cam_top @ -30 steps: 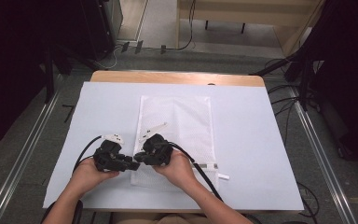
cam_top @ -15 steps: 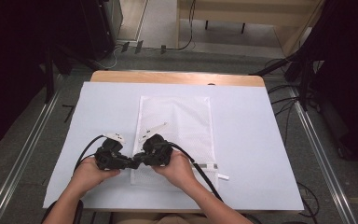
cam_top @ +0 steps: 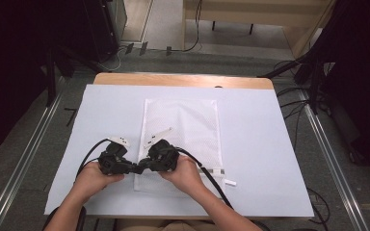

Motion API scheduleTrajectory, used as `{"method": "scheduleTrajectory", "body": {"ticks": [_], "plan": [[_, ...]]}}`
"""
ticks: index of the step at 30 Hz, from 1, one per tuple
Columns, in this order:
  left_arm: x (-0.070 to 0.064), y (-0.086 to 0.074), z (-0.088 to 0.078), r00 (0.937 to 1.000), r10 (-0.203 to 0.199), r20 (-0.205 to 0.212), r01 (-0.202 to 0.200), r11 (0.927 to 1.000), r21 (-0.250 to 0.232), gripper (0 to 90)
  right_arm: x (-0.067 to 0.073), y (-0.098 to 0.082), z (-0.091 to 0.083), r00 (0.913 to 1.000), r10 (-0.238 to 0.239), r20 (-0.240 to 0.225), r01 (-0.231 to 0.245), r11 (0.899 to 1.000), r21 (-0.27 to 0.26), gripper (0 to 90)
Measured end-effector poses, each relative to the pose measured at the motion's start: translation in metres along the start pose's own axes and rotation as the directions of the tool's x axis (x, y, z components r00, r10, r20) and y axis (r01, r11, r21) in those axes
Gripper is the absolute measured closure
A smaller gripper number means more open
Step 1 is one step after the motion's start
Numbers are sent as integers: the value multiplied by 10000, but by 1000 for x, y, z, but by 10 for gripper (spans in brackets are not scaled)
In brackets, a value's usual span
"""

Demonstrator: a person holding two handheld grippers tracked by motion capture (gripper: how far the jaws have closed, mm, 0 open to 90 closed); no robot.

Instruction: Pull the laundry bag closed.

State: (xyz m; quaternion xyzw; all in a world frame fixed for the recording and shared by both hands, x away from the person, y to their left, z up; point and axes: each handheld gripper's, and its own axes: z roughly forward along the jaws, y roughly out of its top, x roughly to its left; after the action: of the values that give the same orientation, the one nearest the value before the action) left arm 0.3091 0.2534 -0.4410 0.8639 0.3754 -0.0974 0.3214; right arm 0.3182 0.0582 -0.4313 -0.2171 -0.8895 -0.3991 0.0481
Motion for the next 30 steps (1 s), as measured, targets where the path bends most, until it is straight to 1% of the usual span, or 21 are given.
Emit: {"method": "scheduleTrajectory", "body": {"ticks": [3, 7, 9, 11, 12, 13, 15, 16, 18, 19, 20, 21, 22, 23, 25, 27, 28, 30], "plan": [[0, 0, 0, 10000, -22, 17, 22, 10000, 49, 879, -1, -1, 1, 9999, -112, -8, 112, 9999, 22, 879], [-1, -1, 0, 10000, -14, 40, 14, 10000, 26, 881, -1, -2, 1, 9999, -119, -26, 119, 9999, -8, 879], [0, -1, -2, 10000, 71, 59, -71, 10000, 27, 883, -1, -3, 0, 9997, -224, -45, 224, 9997, -71, 879], [-1, -1, -2, 9999, 99, 64, -99, 9999, -44, 883, -1, -3, 0, 9998, -189, -69, 189, 9998, -92, 880], [-1, -1, -3, 9999, 89, 103, -89, 9999, -57, 884, -1, -4, -1, 9993, -379, -60, 378, 9992, -142, 880], [-1, -1, -3, 9999, 93, 89, -92, 9999, -71, 884, -1, -4, -1, 9990, -452, 4, 452, 9988, -188, 880], [-1, -1, -3, 9999, 103, 80, -103, 9999, -40, 884, -1, -4, -1, 9990, -443, -8, 443, 9988, -202, 880], [0, -2, -3, 9998, 179, 66, -179, 9998, -11, 883, -1, -4, -1, 9996, -274, -64, 273, 9995, -148, 880], [0, -1, -1, 9999, 70, 118, -71, 9999, 93, 877, 0, -4, 0, 9999, -133, -93, 131, 9998, -159, 880], [0, -1, 0, 10000, 71, -21, -71, 10000, 57, 870, 0, -4, 0, 9998, -65, -169, 63, 9999, -150, 880], [1, -1, 1, 9999, 110, 21, -110, 9999, 106, 868, 0, -3, 0, 9998, -134, -140, 132, 9998, -153, 880], [1, -1, 1, 9999, 134, -66, -134, 9999, 110, 866, 0, -3, 0, 9997, -183, -151, 181, 9997, -157, 880], [1, -1, 0, 9999, 128, -31, -128, 9999, 113, 866, 0, -3, 0, 9997, -204, -146, 202, 9997, -164, 879], [0, -1, 0, 9999, 103, -30, -103, 9999, 21, 871, 1, -3, -1, 9998, -97, -155, 95, 9999, -139, 879], [1, -1, -2, 9998, 171, 50, -170, 9999, -18, 876, -1, -3, -2, 9996, -116, -251, 110, 9997, -231, 879], [1, -1, -3, 9999, 118, 55, -118, 9999, -28, 878, -1, -3, -2, 9996, -132, -250, 126, 9996, -235, 879], [0, -1, -3, 9999, 136, 81, -135, 9999, -89, 879, -1, -4, -2, 9994, -260, -226, 255, 9995, -204, 880], [0, -1, -3, 9999, 123, 103, -122, 9999, -76, 882, -1, -4, -2, 9993, -336, -174, 333, 9992, -199, 880]]}}
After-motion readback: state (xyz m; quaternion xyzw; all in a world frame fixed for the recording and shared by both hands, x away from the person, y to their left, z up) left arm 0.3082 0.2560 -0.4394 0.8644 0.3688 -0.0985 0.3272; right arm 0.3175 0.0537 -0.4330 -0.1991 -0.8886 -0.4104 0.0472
